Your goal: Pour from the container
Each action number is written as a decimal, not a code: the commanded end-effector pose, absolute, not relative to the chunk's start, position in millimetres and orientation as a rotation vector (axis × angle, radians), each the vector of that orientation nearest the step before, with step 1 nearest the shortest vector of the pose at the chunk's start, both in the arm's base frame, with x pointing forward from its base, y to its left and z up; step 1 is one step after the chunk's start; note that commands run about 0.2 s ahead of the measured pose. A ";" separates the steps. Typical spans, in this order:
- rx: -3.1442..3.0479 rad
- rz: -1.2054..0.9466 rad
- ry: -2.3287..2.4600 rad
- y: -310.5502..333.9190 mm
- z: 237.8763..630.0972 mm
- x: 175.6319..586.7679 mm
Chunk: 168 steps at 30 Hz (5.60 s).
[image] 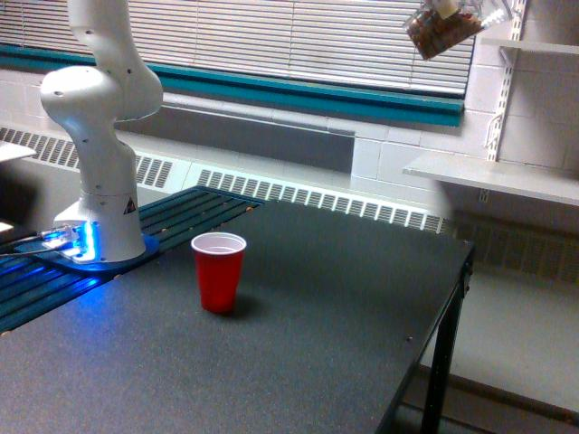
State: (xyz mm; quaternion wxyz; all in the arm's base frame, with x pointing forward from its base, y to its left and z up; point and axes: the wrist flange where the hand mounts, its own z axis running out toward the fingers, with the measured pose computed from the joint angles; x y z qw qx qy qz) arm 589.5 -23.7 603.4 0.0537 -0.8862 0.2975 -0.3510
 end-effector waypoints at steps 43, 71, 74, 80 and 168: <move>-2.855 -1.124 0.946 -16.5 550.3 474.0; -2.905 -1.027 1.094 -5.7 499.5 367.2; -2.902 -1.017 1.126 -9.5 496.6 355.7; -2.891 -0.977 1.196 -18.4 486.7 332.1; -2.770 -0.196 1.568 -37.7 362.3 263.1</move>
